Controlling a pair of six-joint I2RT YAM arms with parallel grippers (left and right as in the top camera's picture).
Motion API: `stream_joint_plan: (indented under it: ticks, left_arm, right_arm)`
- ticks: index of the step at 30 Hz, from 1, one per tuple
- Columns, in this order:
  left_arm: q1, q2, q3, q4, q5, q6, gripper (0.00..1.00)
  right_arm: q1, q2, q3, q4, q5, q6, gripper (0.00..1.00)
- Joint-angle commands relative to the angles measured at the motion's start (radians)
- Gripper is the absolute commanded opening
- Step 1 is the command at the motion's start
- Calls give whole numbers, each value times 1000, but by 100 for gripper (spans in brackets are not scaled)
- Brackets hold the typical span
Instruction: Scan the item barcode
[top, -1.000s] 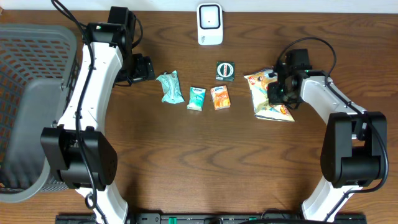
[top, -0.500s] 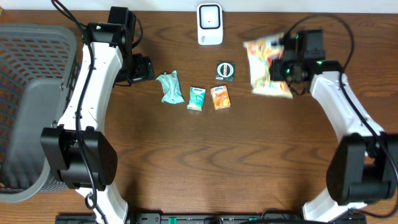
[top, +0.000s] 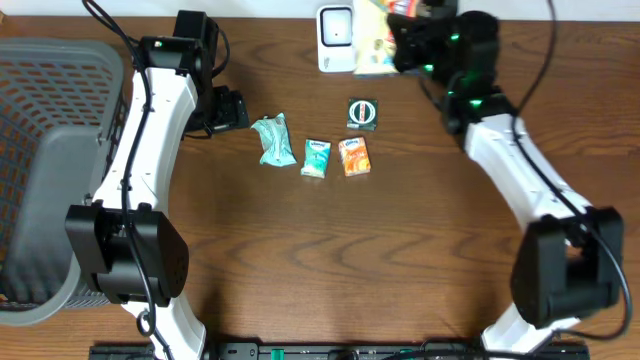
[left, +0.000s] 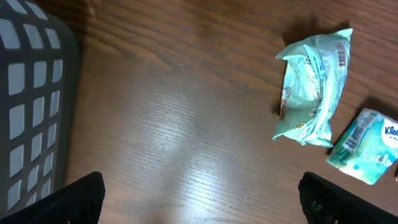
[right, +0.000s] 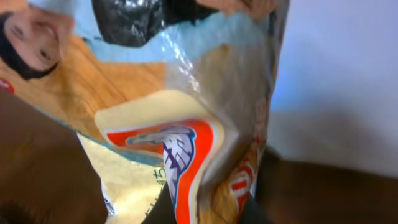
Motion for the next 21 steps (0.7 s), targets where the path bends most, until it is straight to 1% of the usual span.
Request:
stream_joint_plan:
  ticks: [1,3,6,11,15,18,21]
  left_arm:
    - [3,-2,-10,-2,-13,16,98]
    - [3,-2,-10,-2,-13,16,98]
    - [3,-2,-10,-2,-13,16,98]
    - [3,-2,-10,-2,-13,16,98]
    - [3,-2,-10,-2,-13,16,98]
    - [3,-2,-10,-2,-13,16,98]
    - [3,-2,-10,-2,-13,16,98]
  right_arm:
    - [47,66,50,95,157,15,1]
    - [55,117,121,91,206,14,1]
    - [56,220,259,60,206,11,1]
    - [60,459,584,-50,206,11,1]
    - [61,615,800,-145,206,11,1]
    - [68,684,867,-155,208,10,1]
    - [82,712,871,-130,208,8,1]
